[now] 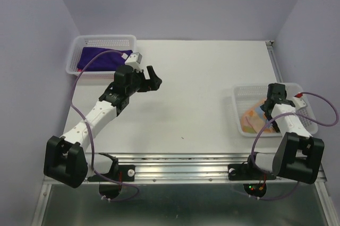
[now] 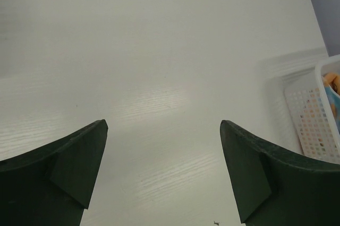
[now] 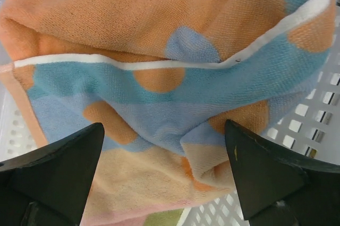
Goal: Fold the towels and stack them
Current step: Grab crumpled towel
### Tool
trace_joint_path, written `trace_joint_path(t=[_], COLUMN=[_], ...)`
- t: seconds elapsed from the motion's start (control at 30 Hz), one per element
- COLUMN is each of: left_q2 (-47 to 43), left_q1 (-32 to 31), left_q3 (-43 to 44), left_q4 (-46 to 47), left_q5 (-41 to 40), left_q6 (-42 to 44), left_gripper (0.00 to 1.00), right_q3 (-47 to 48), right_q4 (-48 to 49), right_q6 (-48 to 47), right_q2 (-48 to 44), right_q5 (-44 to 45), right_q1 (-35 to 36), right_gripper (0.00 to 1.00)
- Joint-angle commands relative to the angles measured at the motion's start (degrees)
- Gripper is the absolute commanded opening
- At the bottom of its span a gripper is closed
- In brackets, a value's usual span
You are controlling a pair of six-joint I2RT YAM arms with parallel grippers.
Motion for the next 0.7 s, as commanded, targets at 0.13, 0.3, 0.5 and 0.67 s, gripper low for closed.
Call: trace_joint_path(t=[0.13,0.3,0.5,0.67], left_q2=[-1.0,-1.6,-3.7,-5.5], left_q1=[-0.2,-0.2,-0.2,-0.2], left_q3=[1.7,1.7,1.3,0.1], left_q4=[0.5,-1.4,-1.5,-1.5], left_q5=[-4.8,-7.2,-7.9,-9.6], left_q6=[-1.0,-1.4,-1.7,-1.8], left_gripper=[0.99,0.99,0.99,0.99], right_q3=[-2.6,-1.5,2.1,6.0], right_q4=[9.1,11.2,10.9,10.0], right_q6=[0.5,-2.9,-8.4,-16.7], right_q2=[6.2,7.5,-2.0,-16.7], right_q5=[-0.3,-2.4,-7.8,-20.2], right_q1=[-0.3,-0.3,-0.3,-0.3], right_gripper=[0.82,0.27,0.01,0.01])
